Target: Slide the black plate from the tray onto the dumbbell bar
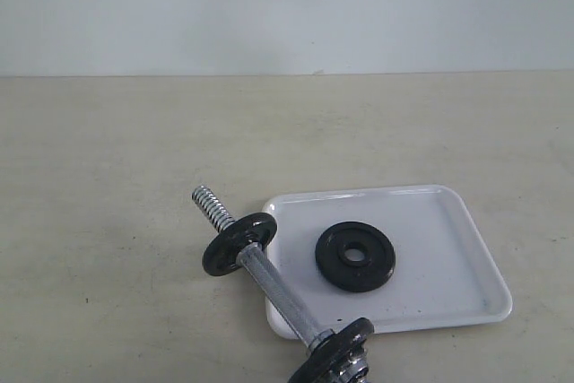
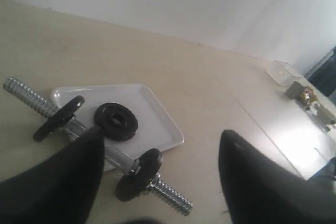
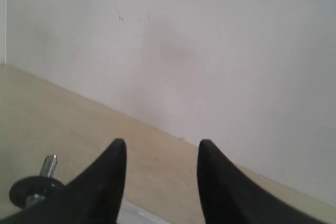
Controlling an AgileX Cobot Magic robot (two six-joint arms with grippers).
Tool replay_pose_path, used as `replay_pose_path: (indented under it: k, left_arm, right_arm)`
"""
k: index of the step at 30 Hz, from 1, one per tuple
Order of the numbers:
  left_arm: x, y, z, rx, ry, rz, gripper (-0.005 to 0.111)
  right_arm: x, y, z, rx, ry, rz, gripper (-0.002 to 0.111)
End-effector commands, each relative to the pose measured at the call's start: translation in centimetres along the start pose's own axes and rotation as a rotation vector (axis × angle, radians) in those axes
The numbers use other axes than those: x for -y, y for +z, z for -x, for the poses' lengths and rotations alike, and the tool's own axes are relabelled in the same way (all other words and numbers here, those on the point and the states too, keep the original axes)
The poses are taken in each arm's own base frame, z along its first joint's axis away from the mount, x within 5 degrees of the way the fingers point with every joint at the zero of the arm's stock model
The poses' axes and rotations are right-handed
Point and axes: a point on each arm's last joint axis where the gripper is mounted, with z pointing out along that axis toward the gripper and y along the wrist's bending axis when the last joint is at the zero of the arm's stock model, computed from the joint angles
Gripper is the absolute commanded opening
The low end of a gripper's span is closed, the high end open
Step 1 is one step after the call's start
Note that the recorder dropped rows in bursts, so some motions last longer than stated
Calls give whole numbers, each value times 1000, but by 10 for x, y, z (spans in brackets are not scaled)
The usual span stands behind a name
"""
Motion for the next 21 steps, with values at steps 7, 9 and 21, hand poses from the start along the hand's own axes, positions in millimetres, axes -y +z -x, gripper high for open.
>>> replay_pose_path:
  k: [7, 9, 21]
  left_arm:
    - [-10, 16, -6, 70, -157, -37, 54]
    - [-10, 17, -5, 81, -103, -30, 58]
    - [-26, 33, 10, -20, 79, -59, 60]
  right_arm:
    - [2, 41, -9, -172, -129, 133, 39]
    - [2, 49, -11, -190, -128, 151, 39]
    - [-1, 69, -20, -292, -96, 187, 39]
